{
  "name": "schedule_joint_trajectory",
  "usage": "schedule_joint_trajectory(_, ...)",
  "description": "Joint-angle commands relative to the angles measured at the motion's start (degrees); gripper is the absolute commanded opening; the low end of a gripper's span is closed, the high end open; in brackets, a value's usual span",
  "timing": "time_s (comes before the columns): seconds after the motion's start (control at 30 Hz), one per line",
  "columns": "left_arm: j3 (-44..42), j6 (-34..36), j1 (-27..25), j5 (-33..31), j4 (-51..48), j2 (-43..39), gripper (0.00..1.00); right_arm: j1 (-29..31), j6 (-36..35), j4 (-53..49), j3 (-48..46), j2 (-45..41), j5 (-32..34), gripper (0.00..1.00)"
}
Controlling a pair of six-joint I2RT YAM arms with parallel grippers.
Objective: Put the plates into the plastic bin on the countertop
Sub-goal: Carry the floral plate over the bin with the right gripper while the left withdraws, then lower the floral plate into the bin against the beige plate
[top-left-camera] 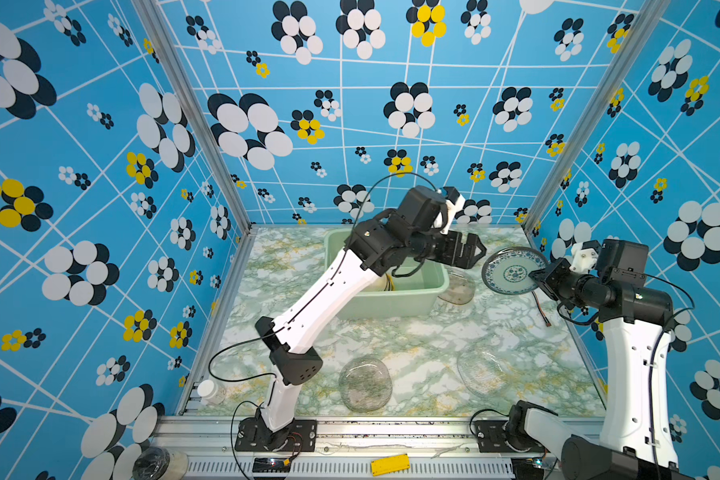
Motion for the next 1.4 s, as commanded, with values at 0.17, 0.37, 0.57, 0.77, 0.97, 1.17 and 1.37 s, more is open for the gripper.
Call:
schedule_joint_trajectory(0.17,-35.4,0.0,14.8,2.0,14.4,-25.3,0.99,15.2,10.0,4.9,7.0,5.9,4.7,0.0)
schedule_joint_trajectory(0.37,-53.2,-1.1,23.2,1.9,20.5,-36.9,0.99,26.7,11.9,7.2,14.1,14.3,9.7,0.0)
schedule_joint_trajectory(0.57,-69.7,-5.4,28.1,-3.0,29.2,-47.5,0.99,35.7,12.2,9.2,23.1,27.0,11.7,0.0)
schedule_joint_trajectory(0.77,-73.7,-5.5,30.2,-8.4,25.6,-51.6,0.99,41.4,9.6,8.5,34.3,41.4,12.0,0.0)
schedule_joint_trajectory(0.97,-74.1,-5.6,30.3,-9.7,23.0,-51.7,0.99,45.8,7.1,7.1,43.7,53.8,10.5,0.0)
schedule_joint_trajectory(1.17,-73.8,-7.5,30.3,-8.4,23.9,-50.5,0.99,48.5,6.1,7.4,45.9,60.7,9.7,0.0)
schedule_joint_trajectory(1.37,-74.2,-8.7,30.3,-7.7,24.4,-49.6,0.99,49.2,6.3,9.7,42.0,63.6,8.8,0.0)
